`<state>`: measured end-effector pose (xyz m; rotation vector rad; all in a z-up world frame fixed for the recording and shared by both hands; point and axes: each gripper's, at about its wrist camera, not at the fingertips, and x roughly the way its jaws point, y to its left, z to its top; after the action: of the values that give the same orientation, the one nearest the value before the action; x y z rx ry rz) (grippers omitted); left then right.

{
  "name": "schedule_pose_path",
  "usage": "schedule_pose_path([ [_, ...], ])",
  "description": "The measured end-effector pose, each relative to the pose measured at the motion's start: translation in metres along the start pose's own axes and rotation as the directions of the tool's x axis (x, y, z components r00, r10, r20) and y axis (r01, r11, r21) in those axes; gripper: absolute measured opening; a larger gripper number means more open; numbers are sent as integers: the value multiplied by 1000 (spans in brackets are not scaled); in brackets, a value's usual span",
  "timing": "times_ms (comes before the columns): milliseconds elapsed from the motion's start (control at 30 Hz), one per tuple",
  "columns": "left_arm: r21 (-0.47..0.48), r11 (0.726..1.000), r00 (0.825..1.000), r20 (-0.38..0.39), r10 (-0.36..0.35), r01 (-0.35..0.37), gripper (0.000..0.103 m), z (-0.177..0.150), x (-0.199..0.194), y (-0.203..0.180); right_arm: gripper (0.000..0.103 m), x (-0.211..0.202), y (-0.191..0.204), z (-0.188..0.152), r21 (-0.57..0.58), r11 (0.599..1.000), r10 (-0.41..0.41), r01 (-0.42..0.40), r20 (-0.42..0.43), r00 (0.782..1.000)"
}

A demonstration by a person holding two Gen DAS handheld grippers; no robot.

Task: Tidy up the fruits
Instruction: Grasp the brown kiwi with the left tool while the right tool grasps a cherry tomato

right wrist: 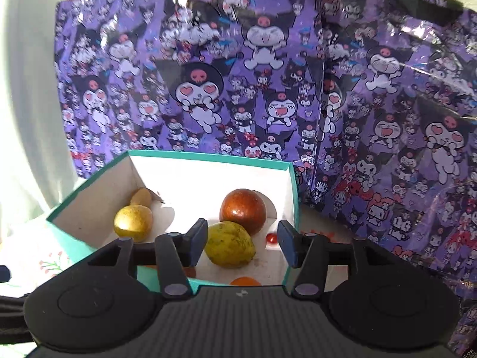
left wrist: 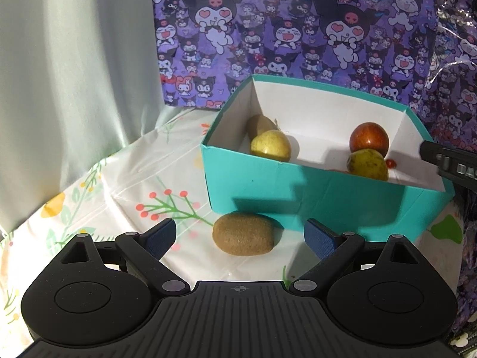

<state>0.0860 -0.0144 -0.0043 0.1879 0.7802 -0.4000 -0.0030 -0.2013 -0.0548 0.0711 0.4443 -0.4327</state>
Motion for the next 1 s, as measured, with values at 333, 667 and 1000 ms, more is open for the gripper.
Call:
schedule_pose_path([
  [333,131,986,994,-29,-103,106,96,-20,36,6,67,-32,6,-51,-58,998,26,-30,-60,998],
  [667,155,968,979,-79,-188,199,96,-22,71,11,69,-25,17,-73,-49,997,50,-57,-135,990],
  [1000,210,965,985,-109,-135,155,79,-20,100,7,69,-19,30,-83,-71,994,71,-85,-171,983],
])
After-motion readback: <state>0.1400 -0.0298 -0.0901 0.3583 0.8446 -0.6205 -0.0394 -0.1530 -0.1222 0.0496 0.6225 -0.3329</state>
